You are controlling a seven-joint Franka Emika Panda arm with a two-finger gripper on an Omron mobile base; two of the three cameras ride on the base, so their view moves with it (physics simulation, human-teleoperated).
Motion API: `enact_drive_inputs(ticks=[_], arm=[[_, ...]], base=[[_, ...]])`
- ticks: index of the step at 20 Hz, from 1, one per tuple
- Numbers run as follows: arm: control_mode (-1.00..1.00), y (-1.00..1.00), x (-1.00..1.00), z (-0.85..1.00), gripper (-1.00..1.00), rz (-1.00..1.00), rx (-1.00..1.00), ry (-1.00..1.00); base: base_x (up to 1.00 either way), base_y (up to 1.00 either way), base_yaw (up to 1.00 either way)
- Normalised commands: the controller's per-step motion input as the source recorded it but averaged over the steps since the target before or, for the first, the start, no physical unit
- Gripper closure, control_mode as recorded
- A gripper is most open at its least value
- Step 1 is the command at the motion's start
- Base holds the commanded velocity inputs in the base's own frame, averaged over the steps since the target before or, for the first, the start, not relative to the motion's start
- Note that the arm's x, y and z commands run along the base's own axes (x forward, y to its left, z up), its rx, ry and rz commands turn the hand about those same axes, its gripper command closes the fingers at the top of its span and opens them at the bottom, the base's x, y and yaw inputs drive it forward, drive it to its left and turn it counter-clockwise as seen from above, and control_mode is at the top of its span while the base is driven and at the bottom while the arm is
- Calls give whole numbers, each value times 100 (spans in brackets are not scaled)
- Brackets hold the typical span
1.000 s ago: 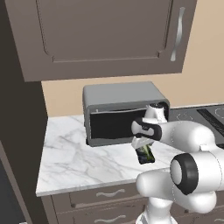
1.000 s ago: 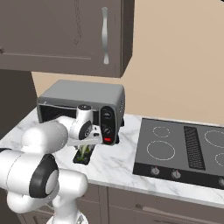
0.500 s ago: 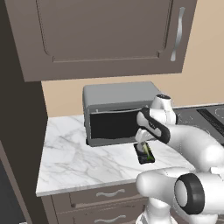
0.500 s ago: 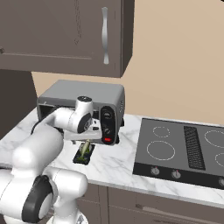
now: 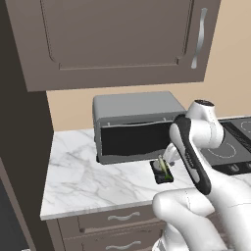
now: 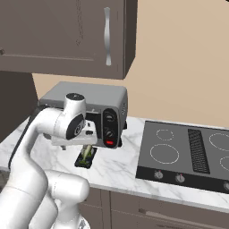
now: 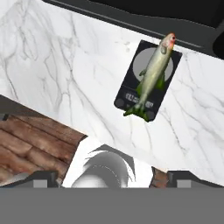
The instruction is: Take the fish from the fridge and place it on the digital scale on the counter by the fridge. Wait a few seconds for a reading, then move it to the plate on the dining counter.
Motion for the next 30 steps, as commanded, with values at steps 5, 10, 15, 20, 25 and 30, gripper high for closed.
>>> enact_drive_inputs(ticks=[5, 10, 15, 20, 25, 30], arm=[[-100, -1, -31, 64, -100, -21, -5, 7], [-100, 0, 5, 20, -100, -21, 0, 7], [-100, 0, 0, 0, -100, 0, 0, 0], [-100, 0, 0, 0, -100, 0, 0, 0], [-100, 0, 0, 0, -100, 0, 0, 0], [-100, 0, 0, 0, -100, 0, 0, 0]], base=[[0, 0, 0], [0, 0, 0], [0, 0, 0], [0, 0, 0], [0, 0, 0], [0, 0, 0]])
